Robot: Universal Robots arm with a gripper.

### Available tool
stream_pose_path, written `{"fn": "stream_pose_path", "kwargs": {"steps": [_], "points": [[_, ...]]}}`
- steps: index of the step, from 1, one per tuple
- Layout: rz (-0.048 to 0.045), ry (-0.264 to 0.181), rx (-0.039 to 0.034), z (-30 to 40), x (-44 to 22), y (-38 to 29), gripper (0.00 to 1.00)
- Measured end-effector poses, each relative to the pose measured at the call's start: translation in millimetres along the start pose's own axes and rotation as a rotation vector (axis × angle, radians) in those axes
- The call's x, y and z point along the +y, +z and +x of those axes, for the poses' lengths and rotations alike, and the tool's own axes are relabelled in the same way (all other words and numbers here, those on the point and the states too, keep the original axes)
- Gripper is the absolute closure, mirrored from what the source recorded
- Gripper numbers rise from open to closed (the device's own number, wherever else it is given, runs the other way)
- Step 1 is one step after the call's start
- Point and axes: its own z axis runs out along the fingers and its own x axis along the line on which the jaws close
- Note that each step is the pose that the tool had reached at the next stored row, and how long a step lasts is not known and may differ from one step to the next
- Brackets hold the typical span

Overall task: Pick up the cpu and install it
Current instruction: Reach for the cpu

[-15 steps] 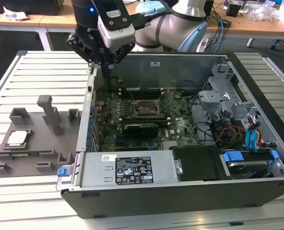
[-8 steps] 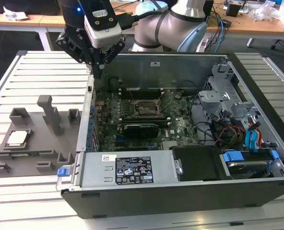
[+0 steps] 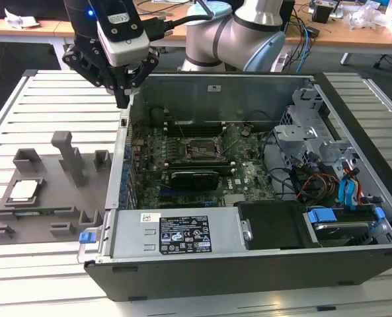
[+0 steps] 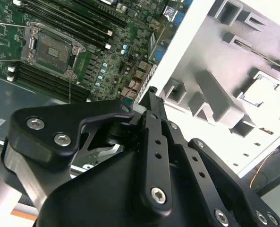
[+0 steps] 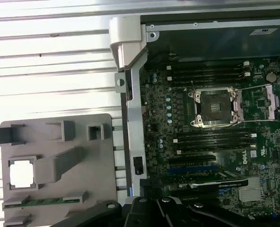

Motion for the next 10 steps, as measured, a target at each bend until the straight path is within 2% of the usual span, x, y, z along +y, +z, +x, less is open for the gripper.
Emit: {"fn": "stream_pose_path", "kwargs": {"steps": [10], "points": [[0.0, 0.0, 0.0, 19.1, -1.4, -0.4, 0.89]]}}
